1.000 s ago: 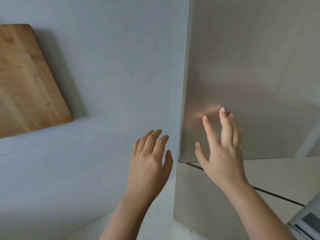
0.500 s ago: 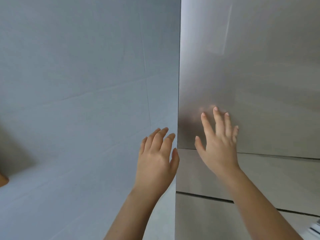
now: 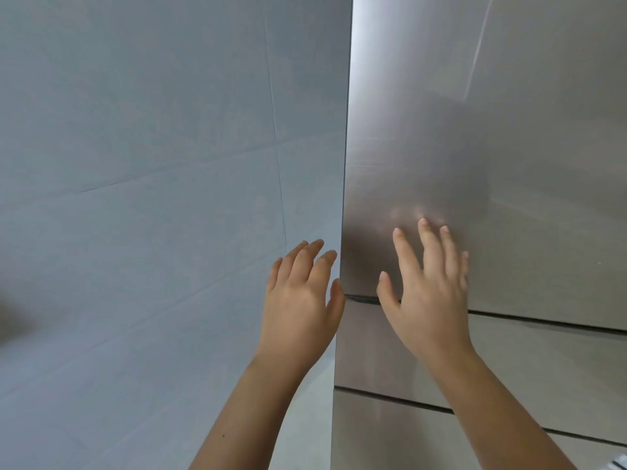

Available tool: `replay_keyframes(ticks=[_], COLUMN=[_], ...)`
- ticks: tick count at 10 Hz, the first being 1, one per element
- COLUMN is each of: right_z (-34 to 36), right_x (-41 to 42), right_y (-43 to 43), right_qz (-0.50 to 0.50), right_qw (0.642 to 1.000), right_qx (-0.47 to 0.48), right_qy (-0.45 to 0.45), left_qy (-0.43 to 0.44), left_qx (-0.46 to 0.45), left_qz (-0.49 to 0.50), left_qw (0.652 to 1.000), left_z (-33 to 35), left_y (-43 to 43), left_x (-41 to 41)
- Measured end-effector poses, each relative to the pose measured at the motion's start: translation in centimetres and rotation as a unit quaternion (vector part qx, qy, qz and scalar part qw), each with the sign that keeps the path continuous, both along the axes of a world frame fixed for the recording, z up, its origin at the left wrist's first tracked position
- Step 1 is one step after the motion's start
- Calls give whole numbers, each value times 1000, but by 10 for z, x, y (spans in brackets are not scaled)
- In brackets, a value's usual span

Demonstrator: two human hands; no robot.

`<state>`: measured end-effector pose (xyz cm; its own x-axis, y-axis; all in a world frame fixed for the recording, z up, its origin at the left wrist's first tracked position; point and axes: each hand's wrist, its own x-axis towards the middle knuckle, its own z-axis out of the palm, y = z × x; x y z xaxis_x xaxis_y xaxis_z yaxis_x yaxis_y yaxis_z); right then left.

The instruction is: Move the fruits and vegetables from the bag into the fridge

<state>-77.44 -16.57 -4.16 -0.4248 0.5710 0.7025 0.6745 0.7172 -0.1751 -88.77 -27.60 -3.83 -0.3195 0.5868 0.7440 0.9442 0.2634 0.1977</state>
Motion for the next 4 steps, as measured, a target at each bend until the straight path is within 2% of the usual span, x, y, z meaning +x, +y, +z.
replay_keyframes(ticks=[3,4], right_z=[38,46], right_x=[-20,-30], right_y=[-8,-17], right_qz=[138,186], right_qw=[988,980], right_qx=[51,60], right_qy=[49,38], left_qy=[13,3], left_qx=[31,26], left_qz=[89,137], left_qw=[995,990], left_z=[14,18], left_y=[-20,-35], left_x=[-11,-8])
